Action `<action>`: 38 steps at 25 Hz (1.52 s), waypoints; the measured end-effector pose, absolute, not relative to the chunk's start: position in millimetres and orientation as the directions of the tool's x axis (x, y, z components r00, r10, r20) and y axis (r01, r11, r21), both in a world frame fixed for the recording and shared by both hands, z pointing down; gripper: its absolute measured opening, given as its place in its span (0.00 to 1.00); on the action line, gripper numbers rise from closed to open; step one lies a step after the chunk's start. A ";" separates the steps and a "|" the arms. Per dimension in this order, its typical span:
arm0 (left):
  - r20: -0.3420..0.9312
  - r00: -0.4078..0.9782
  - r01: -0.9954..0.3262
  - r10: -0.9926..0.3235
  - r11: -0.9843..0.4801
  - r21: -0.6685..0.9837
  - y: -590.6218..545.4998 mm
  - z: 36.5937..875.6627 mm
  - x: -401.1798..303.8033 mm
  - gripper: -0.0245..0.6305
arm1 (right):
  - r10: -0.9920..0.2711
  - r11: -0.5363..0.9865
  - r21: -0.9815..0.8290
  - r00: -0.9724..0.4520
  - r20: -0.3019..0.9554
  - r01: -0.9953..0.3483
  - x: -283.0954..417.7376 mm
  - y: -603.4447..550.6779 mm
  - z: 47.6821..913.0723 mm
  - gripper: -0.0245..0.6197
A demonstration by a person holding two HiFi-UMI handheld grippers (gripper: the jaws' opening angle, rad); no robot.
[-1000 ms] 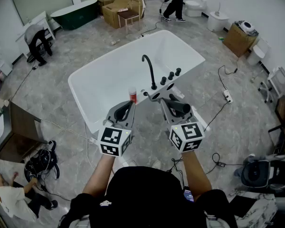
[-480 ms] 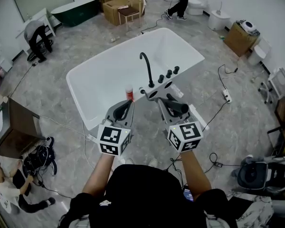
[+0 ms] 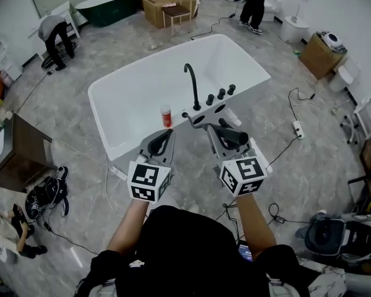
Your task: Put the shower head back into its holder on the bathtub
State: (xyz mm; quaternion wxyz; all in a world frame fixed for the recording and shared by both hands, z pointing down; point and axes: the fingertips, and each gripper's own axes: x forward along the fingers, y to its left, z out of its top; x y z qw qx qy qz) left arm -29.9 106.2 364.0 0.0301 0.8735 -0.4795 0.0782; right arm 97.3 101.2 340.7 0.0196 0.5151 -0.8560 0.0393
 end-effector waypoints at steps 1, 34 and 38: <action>0.169 0.523 -0.845 -0.836 -0.534 -0.024 107.7 365.9 -28.1 0.06 | -0.878 0.471 -0.049 -0.473 0.075 -0.881 99.2 101.7 342.5 0.26; 0.200 0.530 -0.838 -0.824 -0.545 -0.025 -82.8 366.0 -24.2 0.06 | -0.864 0.486 -0.083 -0.493 0.104 -0.870 88.3 -90.7 349.9 0.26; 0.211 0.545 -0.828 -0.812 -0.560 -0.016 -121.7 363.5 -34.2 0.06 | -0.867 0.476 -0.088 -0.484 0.122 -0.875 76.2 -129.9 349.0 0.26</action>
